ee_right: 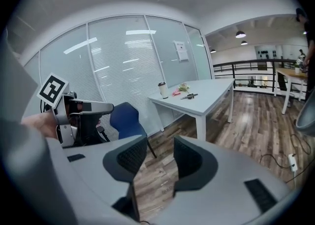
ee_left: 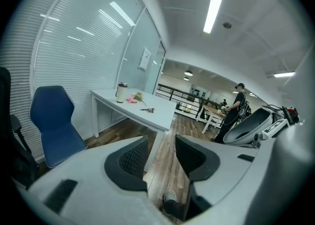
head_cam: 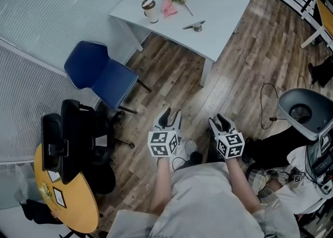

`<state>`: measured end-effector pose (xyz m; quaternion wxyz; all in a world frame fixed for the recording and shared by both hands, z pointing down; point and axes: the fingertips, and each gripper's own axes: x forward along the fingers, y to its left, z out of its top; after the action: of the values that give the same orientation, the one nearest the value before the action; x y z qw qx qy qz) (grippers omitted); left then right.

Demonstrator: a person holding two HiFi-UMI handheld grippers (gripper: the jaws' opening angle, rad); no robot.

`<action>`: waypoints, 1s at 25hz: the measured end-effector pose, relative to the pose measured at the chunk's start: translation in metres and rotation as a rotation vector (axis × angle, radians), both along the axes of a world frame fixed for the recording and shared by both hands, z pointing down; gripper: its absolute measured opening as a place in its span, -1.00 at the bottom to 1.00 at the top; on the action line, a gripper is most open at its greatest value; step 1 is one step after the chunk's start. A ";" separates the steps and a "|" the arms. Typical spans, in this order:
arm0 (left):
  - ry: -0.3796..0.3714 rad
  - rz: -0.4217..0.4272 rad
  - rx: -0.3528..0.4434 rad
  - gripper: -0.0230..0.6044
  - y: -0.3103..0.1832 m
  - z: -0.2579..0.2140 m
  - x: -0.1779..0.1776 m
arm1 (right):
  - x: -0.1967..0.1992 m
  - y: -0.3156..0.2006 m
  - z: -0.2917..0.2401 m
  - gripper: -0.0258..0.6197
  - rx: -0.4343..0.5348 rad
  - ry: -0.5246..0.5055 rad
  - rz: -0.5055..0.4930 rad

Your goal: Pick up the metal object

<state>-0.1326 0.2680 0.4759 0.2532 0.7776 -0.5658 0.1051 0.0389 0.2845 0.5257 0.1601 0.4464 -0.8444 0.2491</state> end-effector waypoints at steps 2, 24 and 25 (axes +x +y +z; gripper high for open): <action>0.001 0.001 0.007 -0.42 -0.004 -0.003 0.000 | -0.001 -0.004 -0.001 -0.44 0.012 0.015 -0.011; -0.023 0.005 0.003 -0.42 -0.179 0.018 0.001 | -0.007 -0.210 0.001 -0.44 0.051 -0.036 -0.099; -0.024 0.023 -0.002 -0.42 -0.188 0.021 0.006 | -0.006 -0.220 0.000 -0.44 0.058 -0.029 -0.117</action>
<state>-0.1265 0.0798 0.4973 0.2463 0.7824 -0.5598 0.1178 0.0325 0.0645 0.5258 0.1491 0.3970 -0.8781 0.2214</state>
